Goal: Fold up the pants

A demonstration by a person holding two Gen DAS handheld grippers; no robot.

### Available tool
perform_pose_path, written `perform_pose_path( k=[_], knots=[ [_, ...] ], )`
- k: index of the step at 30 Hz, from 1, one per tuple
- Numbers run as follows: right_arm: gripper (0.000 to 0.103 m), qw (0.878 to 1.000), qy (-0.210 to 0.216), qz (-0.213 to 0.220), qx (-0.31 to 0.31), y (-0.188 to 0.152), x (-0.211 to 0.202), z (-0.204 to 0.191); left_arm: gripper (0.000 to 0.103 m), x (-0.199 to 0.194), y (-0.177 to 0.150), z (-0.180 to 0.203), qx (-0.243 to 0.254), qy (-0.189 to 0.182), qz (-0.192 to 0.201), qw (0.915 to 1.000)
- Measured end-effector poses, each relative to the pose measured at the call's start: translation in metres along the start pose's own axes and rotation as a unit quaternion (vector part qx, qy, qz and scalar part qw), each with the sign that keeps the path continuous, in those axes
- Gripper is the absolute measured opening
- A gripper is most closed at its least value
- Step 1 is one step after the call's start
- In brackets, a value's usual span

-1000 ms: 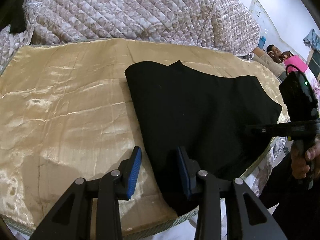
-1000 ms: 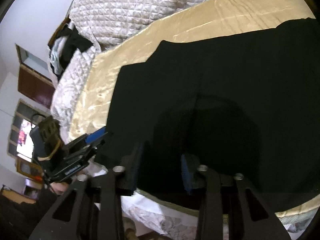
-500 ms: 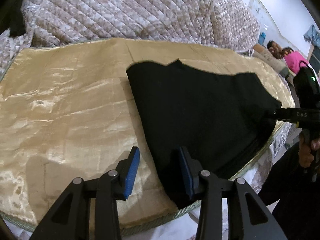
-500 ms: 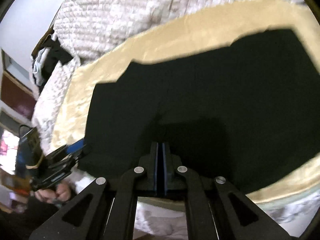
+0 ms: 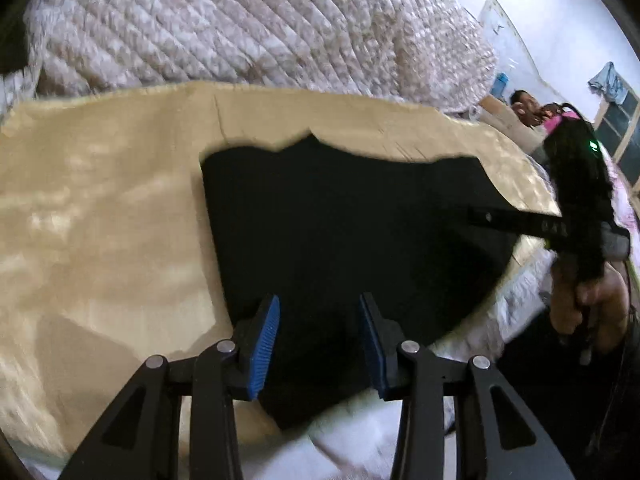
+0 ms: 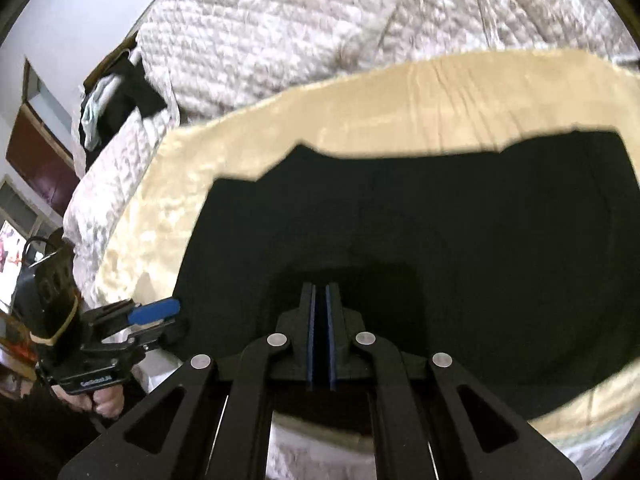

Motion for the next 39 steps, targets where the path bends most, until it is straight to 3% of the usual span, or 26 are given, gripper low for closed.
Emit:
perform_pose_path(
  k=[5, 9, 12, 14, 20, 22, 26, 34, 39],
  knots=[
    [0.004, 0.999, -0.024, 0.008, -0.045, 0.035, 0.018, -0.017, 0.042, 0.022, 0.06, -0.015, -0.004, 0.028, 0.017, 0.9995],
    [0.004, 0.999, -0.021, -0.001, -0.045, 0.054, 0.047, -0.015, 0.042, 0.057, 0.076, -0.031, -0.016, 0.03, -0.007, 0.9994],
    [0.004, 0.998, -0.047, -0.033, -0.027, 0.058, 0.075, -0.002, 0.043, 0.069, 0.071, -0.036, -0.019, 0.04, -0.003, 0.999],
    [0.004, 0.999, -0.026, -0.021, 0.002, 0.06, 0.075, 0.008, 0.044, 0.069, 0.072, -0.034, -0.015, 0.045, 0.001, 0.9989],
    [0.004, 0.999, -0.04, -0.001, 0.0, 0.06, 0.065, 0.008, 0.044, 0.066, 0.071, -0.029, -0.005, 0.069, 0.013, 0.9975],
    [0.005, 0.999, -0.045, 0.007, -0.011, 0.055, 0.059, 0.003, 0.044, 0.061, 0.068, -0.026, -0.003, 0.081, 0.017, 0.9966],
    [0.02, 0.998, -0.044, 0.028, -0.032, 0.044, 0.044, -0.008, 0.044, 0.047, 0.057, -0.019, -0.002, 0.088, 0.026, 0.9957],
    [0.02, 0.993, -0.062, 0.051, -0.082, 0.008, 0.025, -0.037, 0.044, 0.028, 0.031, -0.004, 0.003, 0.099, 0.038, 0.9943],
    [0.02, 0.99, -0.067, 0.035, -0.12, -0.027, 0.031, -0.053, 0.044, 0.015, 0.002, 0.001, -0.011, 0.074, 0.043, 0.9962]
  ],
)
Point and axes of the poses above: each gripper's, at about its wrist camera, not at the fingertips, and x roughly the way its jaws point, z to its right, y to its top, the point moved 4 cm from there along x, roughly the way its jaws point, and after that the axes turned 6 degrees about -z, right-handed, at the moved point
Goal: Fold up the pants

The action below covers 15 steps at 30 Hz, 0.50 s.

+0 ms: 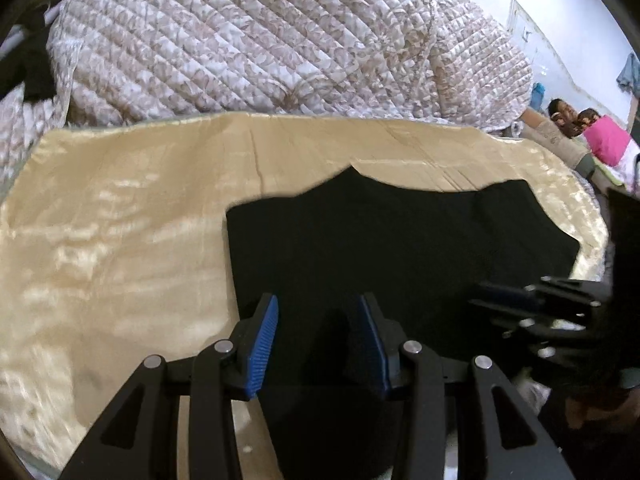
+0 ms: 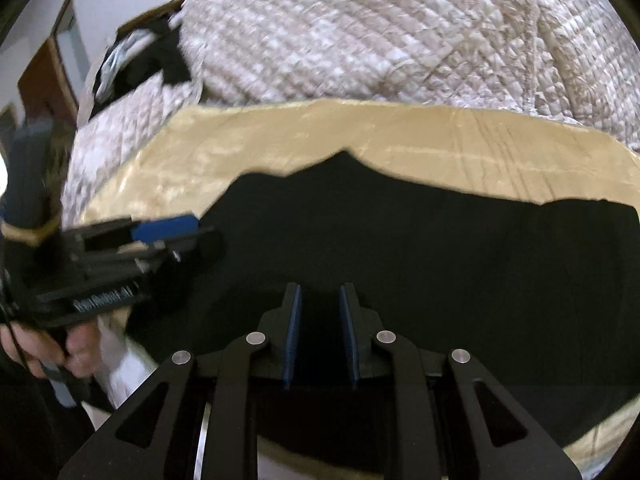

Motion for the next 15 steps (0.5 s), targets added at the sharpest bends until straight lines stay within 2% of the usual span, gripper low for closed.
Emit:
perform_pose_path(
  k=[2, 5, 11, 15],
  knots=[
    [0.02, 1.0, -0.01, -0.008, -0.015, -0.011, 0.003, -0.004, 0.044, -0.002, -0.013, 0.002, 0.0, -0.007, -0.005, 1.0],
    [0.02, 0.999, -0.028, 0.004, -0.035, -0.02, -0.003, -0.004, 0.044, -0.004, -0.025, 0.007, 0.01, -0.007, -0.003, 0.9999],
    [0.021, 0.998, -0.056, 0.008, -0.015, -0.026, -0.011, 0.012, 0.044, -0.003, -0.028, 0.01, 0.02, -0.002, 0.001, 0.9998],
    [0.022, 0.997, -0.078, 0.016, 0.021, -0.027, -0.02, 0.033, 0.045, -0.002, -0.028, 0.011, 0.024, 0.002, 0.001, 0.9997]
  ],
)
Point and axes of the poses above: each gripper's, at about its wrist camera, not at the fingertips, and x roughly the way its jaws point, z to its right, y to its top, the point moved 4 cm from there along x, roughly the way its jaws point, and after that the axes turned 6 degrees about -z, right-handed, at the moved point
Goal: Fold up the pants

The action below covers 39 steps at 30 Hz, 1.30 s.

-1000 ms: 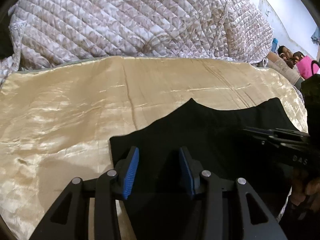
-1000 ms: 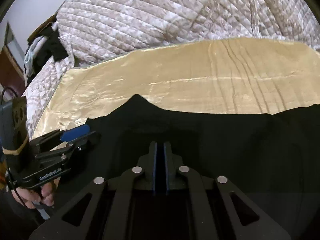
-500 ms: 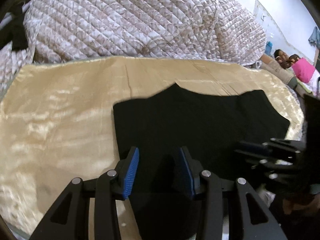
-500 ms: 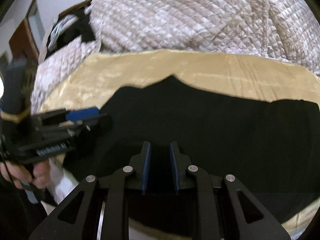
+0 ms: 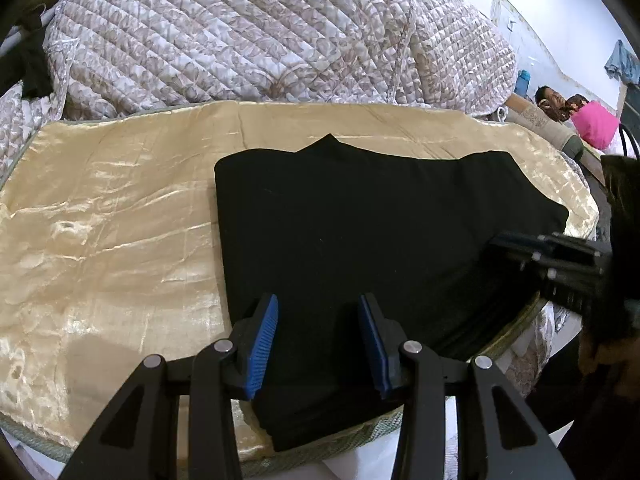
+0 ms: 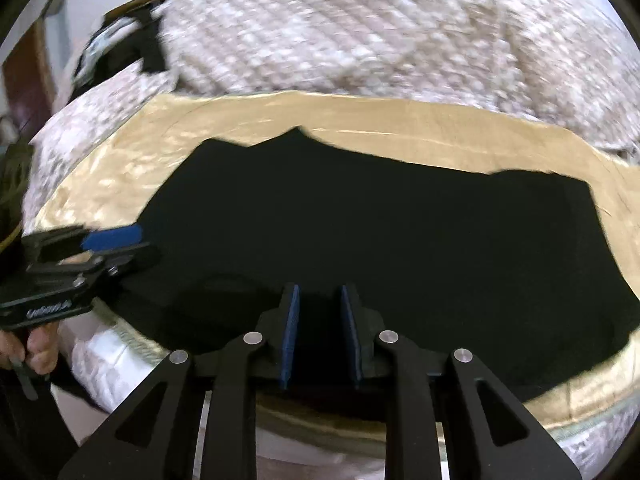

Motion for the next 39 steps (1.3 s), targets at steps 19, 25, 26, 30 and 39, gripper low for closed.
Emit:
perform_pose_path(
  k=[19, 25, 26, 30, 39],
  knots=[
    [0.058, 0.904, -0.072, 0.137, 0.399, -0.043, -0.09, 0.17, 0.052, -0.004, 0.002, 0.002, -0.007, -0.005, 0.008, 0.9999],
    [0.058, 0.88, -0.01, 0.112, 0.461, -0.057, -0.069, 0.186, 0.052, -0.002, 0.002, 0.001, -0.008, -0.005, 0.008, 0.9999],
    [0.058, 0.881, -0.011, 0.114, 0.458, -0.055, -0.069, 0.185, 0.052, -0.002, 0.003, 0.001, -0.009, -0.006, 0.008, 0.9999],
    [0.06, 0.881, -0.009, 0.123, 0.457, -0.052, -0.068, 0.186, 0.052, -0.002, 0.004, 0.0, -0.011, -0.007, 0.008, 0.9999],
    [0.024, 0.88, 0.01, 0.116, 0.461, -0.038, -0.051, 0.2, 0.052, -0.005, 0.007, -0.003, -0.02, -0.008, 0.01, 0.9997]
  ],
)
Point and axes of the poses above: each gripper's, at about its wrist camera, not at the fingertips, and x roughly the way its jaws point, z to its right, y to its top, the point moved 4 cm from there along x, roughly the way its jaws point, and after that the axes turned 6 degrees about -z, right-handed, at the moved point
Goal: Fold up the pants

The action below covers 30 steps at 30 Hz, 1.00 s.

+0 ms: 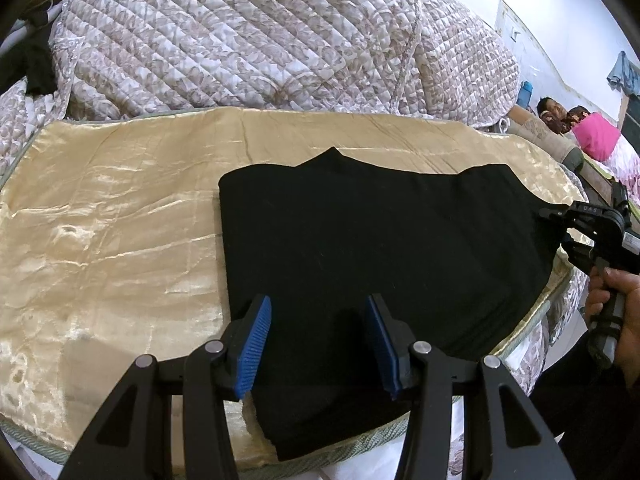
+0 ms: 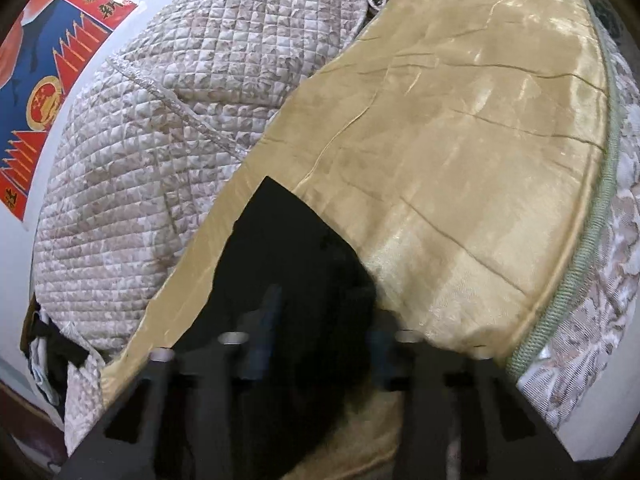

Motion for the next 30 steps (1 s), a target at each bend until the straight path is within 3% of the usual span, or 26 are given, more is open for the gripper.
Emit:
perform_pose_path(
  k=[6, 12, 16, 20, 23, 26, 30],
  knots=[
    [0.021, 0.997, 0.027, 0.001, -0.067, -0.001, -0.014, -0.041, 0.052, -0.008, 0.007, -0.018, -0.027, 0.015, 0.011, 0.9995],
    [0.021, 0.981, 0.093, -0.017, -0.171, -0.02, -0.027, -0.128, 0.052, -0.011, 0.011, -0.053, -0.082, 0.044, 0.012, 0.9955],
    [0.021, 0.958, 0.128, -0.054, -0.251, -0.059, -0.018, -0.189, 0.052, -0.017, 0.011, -0.072, -0.112, 0.063, 0.018, 0.9916],
    [0.021, 0.927, 0.154, -0.106, -0.324, -0.114, 0.002, -0.233, 0.052, -0.025, 0.009, -0.087, -0.132, 0.075, 0.024, 0.9881],
    [0.021, 0.906, 0.161, -0.154, -0.36, -0.158, 0.022, -0.245, 0.052, -0.025, 0.006, -0.096, -0.142, 0.081, 0.02, 0.9864],
    [0.021, 0.881, 0.142, -0.202, -0.404, -0.205, 0.05, -0.242, 0.052, -0.026, 0.001, -0.103, -0.15, 0.083, 0.015, 0.9851],
    [0.021, 0.876, 0.126, -0.215, -0.413, -0.222, 0.061, -0.235, 0.052, -0.029, -0.001, -0.109, -0.158, 0.085, 0.015, 0.9836]
  ],
)
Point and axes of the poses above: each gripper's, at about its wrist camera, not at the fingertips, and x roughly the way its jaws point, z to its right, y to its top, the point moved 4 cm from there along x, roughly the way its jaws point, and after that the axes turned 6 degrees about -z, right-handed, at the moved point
